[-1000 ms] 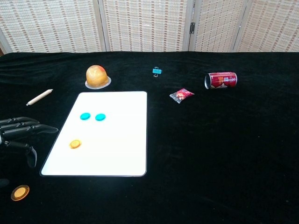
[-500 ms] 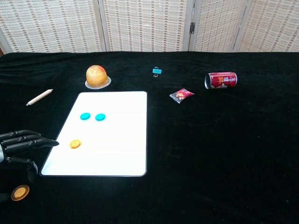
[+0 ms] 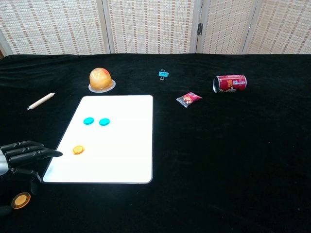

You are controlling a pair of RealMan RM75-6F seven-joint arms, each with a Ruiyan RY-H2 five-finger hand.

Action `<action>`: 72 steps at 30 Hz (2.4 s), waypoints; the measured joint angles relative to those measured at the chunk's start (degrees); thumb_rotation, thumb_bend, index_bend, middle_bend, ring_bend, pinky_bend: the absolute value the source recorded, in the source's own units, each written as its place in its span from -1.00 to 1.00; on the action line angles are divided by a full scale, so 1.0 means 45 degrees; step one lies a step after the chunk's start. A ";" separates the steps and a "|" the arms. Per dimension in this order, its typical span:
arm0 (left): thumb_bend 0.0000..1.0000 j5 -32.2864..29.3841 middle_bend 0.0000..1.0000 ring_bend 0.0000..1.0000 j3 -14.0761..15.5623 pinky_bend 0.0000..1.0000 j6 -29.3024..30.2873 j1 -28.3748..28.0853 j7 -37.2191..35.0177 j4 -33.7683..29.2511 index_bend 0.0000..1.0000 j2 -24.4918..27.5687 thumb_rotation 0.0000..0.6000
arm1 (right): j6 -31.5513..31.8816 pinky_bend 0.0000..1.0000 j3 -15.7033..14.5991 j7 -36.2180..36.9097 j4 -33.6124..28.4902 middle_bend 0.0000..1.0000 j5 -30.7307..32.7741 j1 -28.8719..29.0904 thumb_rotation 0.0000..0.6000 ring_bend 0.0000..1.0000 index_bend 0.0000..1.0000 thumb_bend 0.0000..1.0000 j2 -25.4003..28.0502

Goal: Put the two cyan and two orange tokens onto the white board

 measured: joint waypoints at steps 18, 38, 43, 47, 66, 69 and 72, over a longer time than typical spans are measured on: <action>-0.20 -0.0308 -0.92 -1.00 -0.0054 -1.00 -0.0385 0.0026 -0.0036 0.0128 -0.08 -0.0057 1.00 | 0.0019 -0.93 0.0001 0.0089 0.0063 -0.94 0.0073 -0.0042 1.00 -0.93 -1.00 -0.28 -0.0020; -0.14 -0.0501 -0.86 -1.00 -0.0961 -1.00 -0.0150 -0.0712 -0.0700 -0.0868 -0.01 0.0564 1.00 | 0.0124 -0.93 0.0001 0.0155 0.0114 -0.94 0.0007 -0.0095 1.00 -0.94 -1.00 -0.28 -0.0026; -0.14 -0.0964 -0.86 -1.00 -0.1609 -1.00 -0.1000 -0.1424 -0.0694 -0.1354 -0.01 0.0631 1.00 | 0.0085 -0.93 0.0009 0.0235 0.0199 -0.94 0.0074 -0.0093 1.00 -0.94 -1.00 -0.29 -0.0046; -0.14 -0.1500 -0.86 -1.00 -0.2198 -1.00 -0.1980 -0.2136 -0.0692 -0.1713 -0.02 0.0522 1.00 | 0.0075 -0.93 0.0032 0.0304 0.0254 -0.94 0.0169 -0.0111 1.00 -0.94 -1.00 -0.29 -0.0051; -0.14 -0.4046 -0.86 -1.00 -0.3563 -1.00 -0.4954 -0.3911 0.0612 -0.1605 -0.05 -0.1018 1.00 | -0.0023 -0.93 0.0054 0.0540 0.0478 -0.94 0.0365 -0.0137 1.00 -0.94 -1.00 -0.29 -0.0072; -0.14 -0.4408 -0.86 -1.00 -0.3610 -1.00 -0.5140 -0.3959 0.0794 -0.1399 -0.06 -0.1150 1.00 | -0.0025 -0.93 0.0055 0.0548 0.0495 -0.94 0.0384 -0.0146 1.00 -0.94 -1.00 -0.29 -0.0084; -0.14 -0.4564 -0.86 -1.00 -0.3577 -1.00 -0.5215 -0.3978 0.0751 -0.1301 -0.06 -0.1223 1.00 | -0.0019 -0.93 0.0050 0.0545 0.0501 -0.94 0.0384 -0.0155 1.00 -0.94 -1.00 -0.28 -0.0092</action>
